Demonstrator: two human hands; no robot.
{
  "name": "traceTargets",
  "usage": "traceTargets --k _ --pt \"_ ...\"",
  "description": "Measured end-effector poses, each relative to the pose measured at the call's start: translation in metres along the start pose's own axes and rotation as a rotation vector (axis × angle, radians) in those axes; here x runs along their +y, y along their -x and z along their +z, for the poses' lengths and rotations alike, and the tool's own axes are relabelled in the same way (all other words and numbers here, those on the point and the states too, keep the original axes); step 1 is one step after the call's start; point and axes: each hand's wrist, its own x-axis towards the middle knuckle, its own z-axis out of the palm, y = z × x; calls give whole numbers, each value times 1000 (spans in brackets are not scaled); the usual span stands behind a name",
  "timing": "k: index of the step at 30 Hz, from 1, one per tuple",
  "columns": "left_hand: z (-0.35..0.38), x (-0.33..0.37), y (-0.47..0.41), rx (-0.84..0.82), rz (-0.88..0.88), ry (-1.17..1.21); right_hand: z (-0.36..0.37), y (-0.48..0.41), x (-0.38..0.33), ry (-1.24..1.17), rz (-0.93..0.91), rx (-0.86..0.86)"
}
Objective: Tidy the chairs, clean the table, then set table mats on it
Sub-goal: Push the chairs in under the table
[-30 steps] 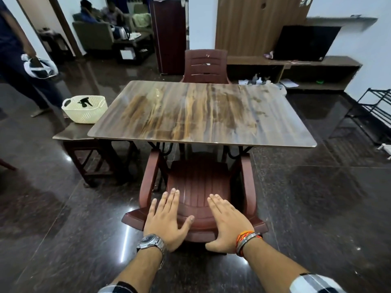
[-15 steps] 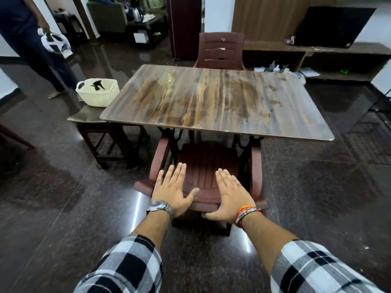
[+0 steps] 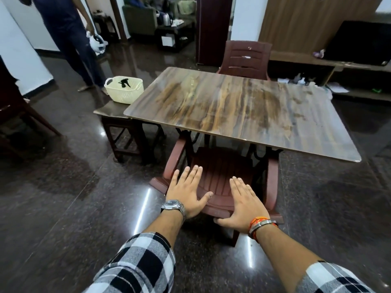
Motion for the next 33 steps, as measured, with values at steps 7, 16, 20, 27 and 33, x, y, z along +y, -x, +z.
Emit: traceTargets --k 7,16,20,27,33 --pt "2 -2 3 -3 14 71 0 -1 1 -42 -21 -80" --pt "-10 -62 -5 128 180 219 2 -62 -78 -349 44 89" --pt "-34 -141 -32 162 161 218 1 -127 -142 -416 63 127" --pt "-77 -312 -57 89 16 235 8 -219 -242 -478 186 172" --pt "-92 -427 -122 57 -96 241 17 -302 -298 -529 251 161"
